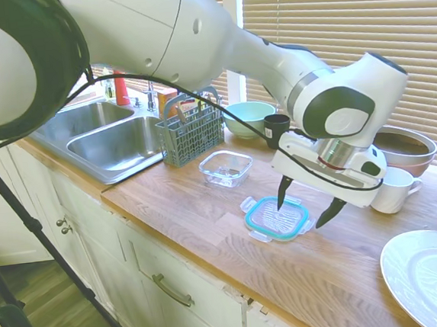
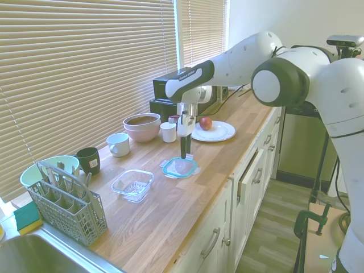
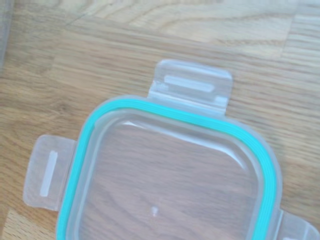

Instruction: Cover the lid of the food container

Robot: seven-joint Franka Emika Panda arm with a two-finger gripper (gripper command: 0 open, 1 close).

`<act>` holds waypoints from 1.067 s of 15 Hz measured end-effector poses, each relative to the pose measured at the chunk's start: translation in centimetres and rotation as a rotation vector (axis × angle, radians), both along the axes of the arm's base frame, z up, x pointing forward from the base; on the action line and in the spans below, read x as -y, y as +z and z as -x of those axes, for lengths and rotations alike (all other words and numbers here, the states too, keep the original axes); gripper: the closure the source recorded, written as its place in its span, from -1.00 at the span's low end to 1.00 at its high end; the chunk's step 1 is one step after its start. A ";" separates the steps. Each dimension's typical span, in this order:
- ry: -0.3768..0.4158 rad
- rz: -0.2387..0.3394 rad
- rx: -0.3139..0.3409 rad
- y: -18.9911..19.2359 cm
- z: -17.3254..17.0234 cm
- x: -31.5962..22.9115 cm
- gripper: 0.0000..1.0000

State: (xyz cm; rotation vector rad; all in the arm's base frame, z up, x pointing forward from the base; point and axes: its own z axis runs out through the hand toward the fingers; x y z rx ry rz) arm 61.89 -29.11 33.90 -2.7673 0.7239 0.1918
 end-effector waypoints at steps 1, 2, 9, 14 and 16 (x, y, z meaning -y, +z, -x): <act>0.001 -0.004 -0.003 0.1 0.0 0.0 -1.00; 0.001 -0.007 -0.006 0.2 0.0 0.1 -1.00; 0.003 -0.024 -0.022 -1.4 -0.9 0.5 -1.00; 0.010 -0.035 -0.026 -1.5 -1.4 0.4 -1.00; 0.004 -0.036 -0.027 -1.5 -1.2 0.8 -1.00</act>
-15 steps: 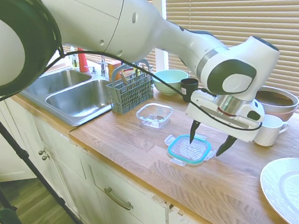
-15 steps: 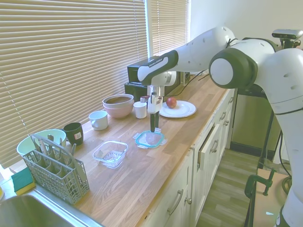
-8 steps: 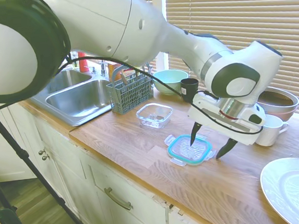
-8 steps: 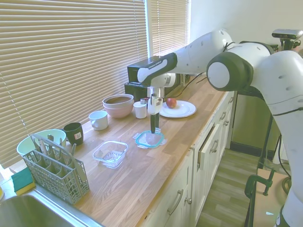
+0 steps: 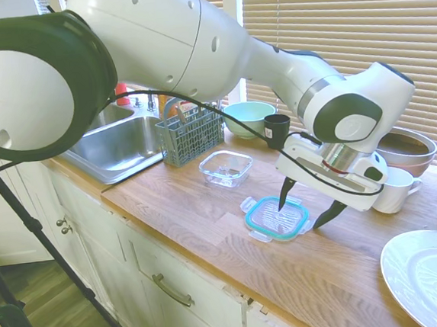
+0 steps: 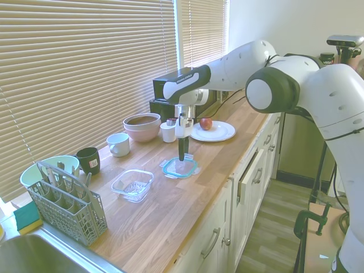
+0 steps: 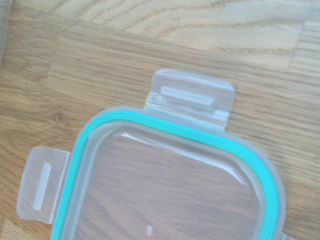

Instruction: Cover the lid of the food container

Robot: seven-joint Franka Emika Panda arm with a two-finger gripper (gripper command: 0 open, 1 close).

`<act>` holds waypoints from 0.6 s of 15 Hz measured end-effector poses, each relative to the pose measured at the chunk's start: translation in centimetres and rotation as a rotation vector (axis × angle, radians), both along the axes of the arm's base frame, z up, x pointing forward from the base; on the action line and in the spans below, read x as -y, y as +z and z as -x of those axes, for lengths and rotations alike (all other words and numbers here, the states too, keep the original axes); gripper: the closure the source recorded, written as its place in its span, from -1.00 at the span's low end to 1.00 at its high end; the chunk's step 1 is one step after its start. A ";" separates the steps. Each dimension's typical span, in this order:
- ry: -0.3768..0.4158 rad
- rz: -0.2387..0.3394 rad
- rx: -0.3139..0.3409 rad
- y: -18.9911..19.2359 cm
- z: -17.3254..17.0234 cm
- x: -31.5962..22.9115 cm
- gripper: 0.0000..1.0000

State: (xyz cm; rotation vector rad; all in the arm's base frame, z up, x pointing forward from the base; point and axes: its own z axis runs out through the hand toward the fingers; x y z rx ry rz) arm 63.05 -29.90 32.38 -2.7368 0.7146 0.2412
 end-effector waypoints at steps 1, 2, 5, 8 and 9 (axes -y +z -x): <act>-0.006 0.000 0.000 0.0 0.2 0.4 -1.00; -0.012 -0.001 -0.001 0.0 0.4 0.8 -1.00; -0.016 -0.001 -0.001 0.0 0.6 1.1 -1.00; -0.017 0.000 0.001 0.0 0.8 1.0 -1.00; -0.016 -0.001 -0.001 -0.1 1.0 0.7 -1.00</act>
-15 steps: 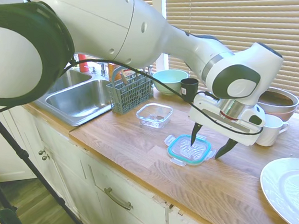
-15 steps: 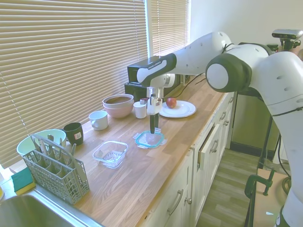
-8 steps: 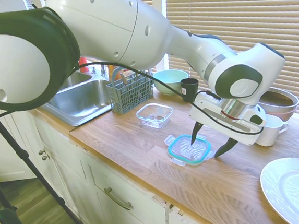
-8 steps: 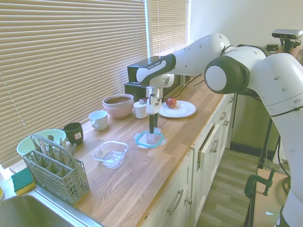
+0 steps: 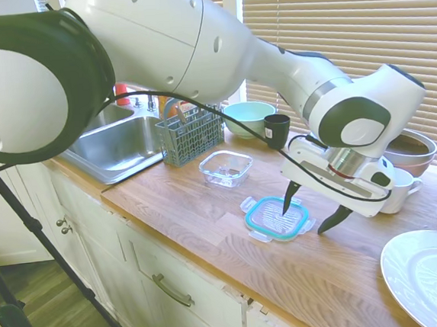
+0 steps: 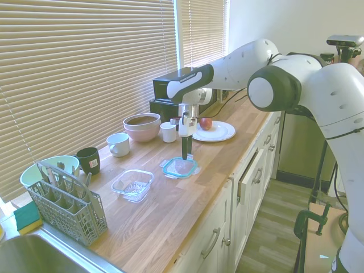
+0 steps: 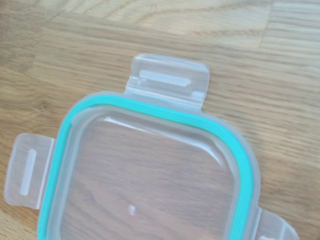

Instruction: Cover the lid of the food container

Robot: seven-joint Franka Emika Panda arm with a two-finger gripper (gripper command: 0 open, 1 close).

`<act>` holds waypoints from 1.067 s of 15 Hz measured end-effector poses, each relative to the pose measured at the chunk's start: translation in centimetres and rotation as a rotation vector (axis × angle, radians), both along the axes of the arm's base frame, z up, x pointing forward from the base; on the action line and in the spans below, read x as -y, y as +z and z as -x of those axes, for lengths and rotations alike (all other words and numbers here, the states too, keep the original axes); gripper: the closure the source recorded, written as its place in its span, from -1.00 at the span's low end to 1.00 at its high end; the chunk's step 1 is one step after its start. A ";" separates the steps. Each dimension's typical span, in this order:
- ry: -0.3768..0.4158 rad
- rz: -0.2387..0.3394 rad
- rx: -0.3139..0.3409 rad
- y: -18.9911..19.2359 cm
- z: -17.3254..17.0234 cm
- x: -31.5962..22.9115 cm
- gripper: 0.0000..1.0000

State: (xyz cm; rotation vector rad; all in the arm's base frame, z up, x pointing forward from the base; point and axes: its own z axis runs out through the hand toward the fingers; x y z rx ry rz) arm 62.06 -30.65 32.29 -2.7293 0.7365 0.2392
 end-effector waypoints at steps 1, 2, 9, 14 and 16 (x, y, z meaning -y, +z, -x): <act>0.000 0.002 0.001 0.0 0.3 -0.3 -1.00; 0.000 0.002 0.000 0.0 0.6 -0.7 -1.00; -0.013 0.006 0.009 -0.1 2.2 -1.6 1.00; -0.017 0.003 0.003 -0.5 2.5 -1.5 1.00; -0.020 0.001 0.000 -0.6 2.6 -1.4 1.00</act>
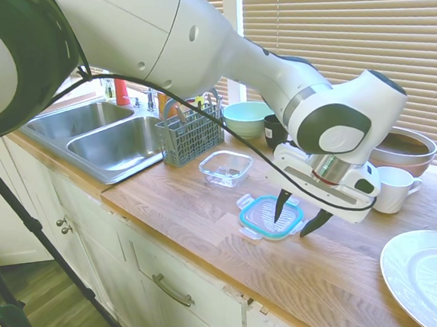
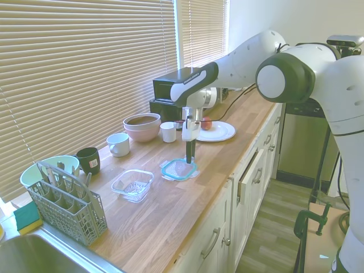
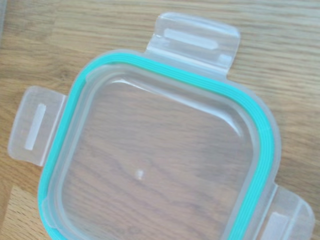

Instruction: Cover the lid of the food container

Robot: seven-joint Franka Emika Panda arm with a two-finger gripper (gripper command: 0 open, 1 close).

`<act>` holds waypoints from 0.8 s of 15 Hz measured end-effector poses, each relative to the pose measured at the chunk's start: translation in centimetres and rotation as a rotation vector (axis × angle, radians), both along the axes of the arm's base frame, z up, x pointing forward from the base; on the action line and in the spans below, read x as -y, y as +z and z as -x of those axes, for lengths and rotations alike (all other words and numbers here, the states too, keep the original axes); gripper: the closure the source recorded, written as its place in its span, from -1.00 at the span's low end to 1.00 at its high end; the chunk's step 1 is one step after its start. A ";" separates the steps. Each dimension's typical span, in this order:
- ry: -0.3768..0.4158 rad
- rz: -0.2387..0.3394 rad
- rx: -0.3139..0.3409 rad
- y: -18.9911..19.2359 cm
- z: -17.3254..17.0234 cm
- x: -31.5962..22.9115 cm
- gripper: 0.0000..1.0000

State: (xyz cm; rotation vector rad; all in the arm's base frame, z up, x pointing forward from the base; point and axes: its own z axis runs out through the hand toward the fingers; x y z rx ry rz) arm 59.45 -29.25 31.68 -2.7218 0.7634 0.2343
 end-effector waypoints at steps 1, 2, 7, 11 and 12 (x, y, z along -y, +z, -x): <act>-0.001 -0.001 -0.001 -0.1 0.0 0.0 1.00; -0.001 -0.001 -0.002 -0.1 0.1 0.0 1.00; -0.001 -0.003 -0.007 -0.4 0.1 0.0 1.00; -0.004 -0.008 -0.004 -0.4 0.1 0.0 1.00; -0.004 -0.009 -0.003 -0.3 0.1 0.0 1.00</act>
